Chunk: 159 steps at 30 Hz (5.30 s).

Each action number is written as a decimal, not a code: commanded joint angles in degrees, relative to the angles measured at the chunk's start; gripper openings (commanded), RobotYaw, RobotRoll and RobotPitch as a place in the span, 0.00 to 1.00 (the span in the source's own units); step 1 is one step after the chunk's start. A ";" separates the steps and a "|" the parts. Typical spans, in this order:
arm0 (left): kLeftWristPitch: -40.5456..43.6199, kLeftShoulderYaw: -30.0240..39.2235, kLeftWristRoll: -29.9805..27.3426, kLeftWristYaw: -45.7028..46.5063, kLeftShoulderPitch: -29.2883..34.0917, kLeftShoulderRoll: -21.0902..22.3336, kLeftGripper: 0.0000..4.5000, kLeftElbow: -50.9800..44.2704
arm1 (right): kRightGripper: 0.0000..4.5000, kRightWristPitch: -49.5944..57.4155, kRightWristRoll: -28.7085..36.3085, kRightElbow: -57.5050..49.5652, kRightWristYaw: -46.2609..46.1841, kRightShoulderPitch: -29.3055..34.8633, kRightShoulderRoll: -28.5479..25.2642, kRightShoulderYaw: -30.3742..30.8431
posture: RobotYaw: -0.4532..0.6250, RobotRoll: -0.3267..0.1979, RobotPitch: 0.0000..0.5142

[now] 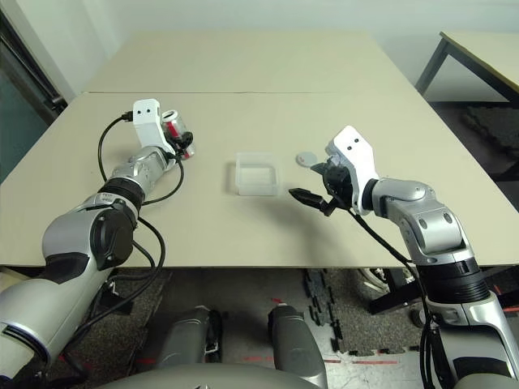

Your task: Pour the medicine from the bottle into the box.

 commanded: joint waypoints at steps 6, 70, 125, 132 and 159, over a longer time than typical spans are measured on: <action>-16.91 -36.57 34.49 -1.97 -11.79 0.40 0.60 0.78 | 1.00 0.28 -0.36 0.14 -1.08 -0.87 1.12 0.34 | 0.24 0.62 0.08; -3.18 0.84 -0.36 2.62 7.64 -1.88 0.60 -0.72 | 1.00 -0.24 -2.47 2.68 -3.91 -3.78 8.57 3.80 | 0.33 0.62 0.16; -8.60 0.12 -4.43 -3.60 14.74 -1.38 0.99 -7.42 | 1.00 0.50 -1.41 0.69 -5.93 -1.42 10.92 2.67 | 0.38 0.62 0.20; -7.69 -0.53 -5.55 -4.89 20.13 -0.90 0.99 -13.95 | 1.00 0.22 -1.39 1.15 -5.99 -1.38 10.95 2.50 | 0.39 0.62 0.20; 29.45 8.59 -19.15 -4.32 57.41 6.21 0.99 -90.84 | 1.00 -10.14 1.24 -0.26 -19.50 2.16 17.19 -15.37 | 0.50 0.62 0.20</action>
